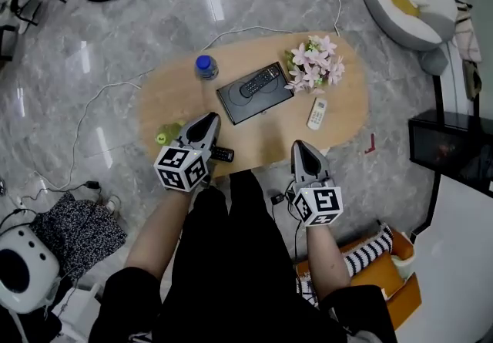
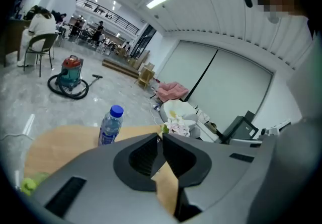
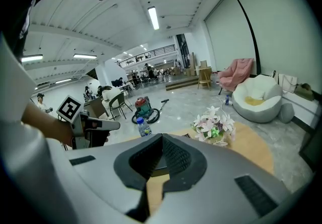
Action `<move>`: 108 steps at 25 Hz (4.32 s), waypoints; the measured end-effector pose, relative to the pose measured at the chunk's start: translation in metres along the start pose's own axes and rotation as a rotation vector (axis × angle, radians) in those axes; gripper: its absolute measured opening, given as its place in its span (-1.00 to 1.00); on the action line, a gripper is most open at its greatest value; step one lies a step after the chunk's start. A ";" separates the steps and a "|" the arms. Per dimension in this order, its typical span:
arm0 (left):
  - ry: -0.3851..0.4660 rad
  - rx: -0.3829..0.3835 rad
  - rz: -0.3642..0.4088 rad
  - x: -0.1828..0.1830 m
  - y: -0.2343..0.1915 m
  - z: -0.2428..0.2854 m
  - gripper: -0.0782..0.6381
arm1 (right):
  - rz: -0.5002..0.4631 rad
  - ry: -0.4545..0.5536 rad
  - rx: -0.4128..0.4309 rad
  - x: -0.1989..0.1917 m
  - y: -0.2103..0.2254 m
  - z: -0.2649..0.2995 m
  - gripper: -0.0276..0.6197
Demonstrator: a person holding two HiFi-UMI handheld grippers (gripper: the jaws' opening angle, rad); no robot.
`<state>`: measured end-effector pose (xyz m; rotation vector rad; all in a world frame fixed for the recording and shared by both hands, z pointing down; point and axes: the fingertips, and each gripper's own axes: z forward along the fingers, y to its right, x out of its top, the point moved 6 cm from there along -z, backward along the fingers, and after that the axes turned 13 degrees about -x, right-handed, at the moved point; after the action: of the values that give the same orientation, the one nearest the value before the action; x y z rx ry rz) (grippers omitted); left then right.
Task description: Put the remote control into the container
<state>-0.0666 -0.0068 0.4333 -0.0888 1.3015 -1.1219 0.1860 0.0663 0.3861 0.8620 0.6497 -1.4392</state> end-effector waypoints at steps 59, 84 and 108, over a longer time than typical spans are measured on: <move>-0.232 0.145 -0.477 -0.137 -0.136 0.110 -0.33 | -0.421 -0.301 0.045 -0.197 -0.004 0.219 -0.69; -0.221 0.192 -0.398 -0.126 -0.131 0.114 -0.33 | -0.403 -0.360 -0.026 -0.236 0.023 0.152 -0.69; -0.218 0.174 -0.393 -0.126 -0.132 0.114 -0.33 | -0.365 -0.385 -0.053 -0.257 0.037 0.130 -0.68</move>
<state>-0.0372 -0.0455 0.6429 -0.3400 1.0101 -1.5096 0.1927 0.1028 0.6745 0.4150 0.5647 -1.8466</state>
